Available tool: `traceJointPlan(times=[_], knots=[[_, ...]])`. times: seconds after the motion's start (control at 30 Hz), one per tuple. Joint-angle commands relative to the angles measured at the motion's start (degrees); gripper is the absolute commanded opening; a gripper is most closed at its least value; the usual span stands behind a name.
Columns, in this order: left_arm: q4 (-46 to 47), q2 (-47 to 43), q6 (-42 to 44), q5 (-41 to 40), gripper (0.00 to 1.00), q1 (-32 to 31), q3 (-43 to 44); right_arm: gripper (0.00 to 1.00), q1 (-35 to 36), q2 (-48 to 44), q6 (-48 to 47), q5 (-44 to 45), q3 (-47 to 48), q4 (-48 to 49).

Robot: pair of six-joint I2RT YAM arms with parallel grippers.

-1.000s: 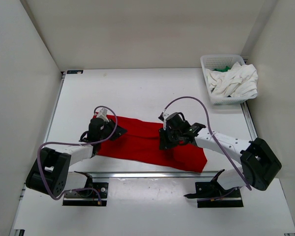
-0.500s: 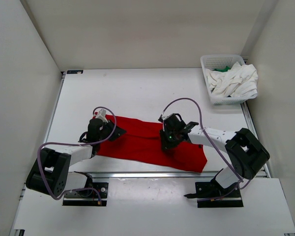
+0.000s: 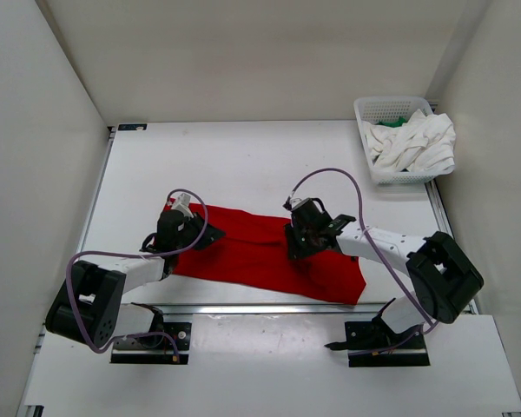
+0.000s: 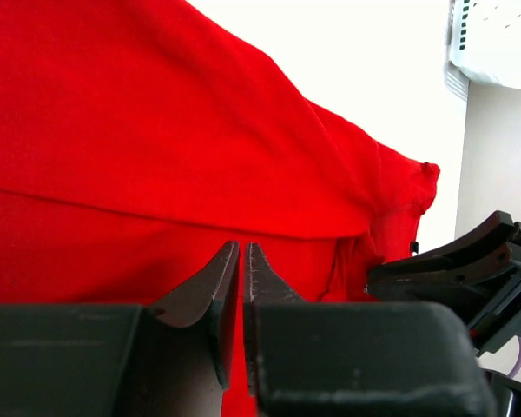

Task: Fold and stack the t-shirts
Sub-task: Fold the other side of the tshirt into a rectangle

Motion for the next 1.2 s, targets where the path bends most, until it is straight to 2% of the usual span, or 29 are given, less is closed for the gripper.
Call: traceJointPlan(times=[0.0,0.23,0.5,0.53,0.67,0.8,1.0,1.17], knots=[[1.85,-0.21,0.44,0.47,0.18,-0.52,-0.44,0.23,-0.27,-0.49,-0.03,2.25,-0.16,1.45],[2.29,0.14,0.35,0.74,0.19,0.27,-0.44,0.25,1.57,1.01,-0.03,-0.66,-0.96,1.27],[2.37,0.84,0.44,1.27,0.18,0.45,-0.35,0.28,2.89,3.82,-1.08,0.48,0.36,-0.49],[2.38,0.58,0.44,1.18,0.18,1.05,-0.27,0.22,3.24,4.34,-1.00,0.92,0.71,-1.01],[1.94,0.41,0.96,1.18,0.18,0.62,-0.09,0.09,2.80,3.04,-0.38,0.14,0.89,-0.14],[1.50,0.14,0.61,1.27,0.18,0.10,0.35,0.05,1.75,0.40,-0.64,-2.06,0.63,-0.31],[1.58,-0.03,0.26,1.26,0.18,0.09,0.35,0.06,0.61,-2.50,-0.91,-14.16,0.90,-0.84],[1.58,-0.73,-0.09,1.44,0.18,-0.17,0.61,0.05,0.25,-1.02,-0.65,-22.53,0.28,0.91]])
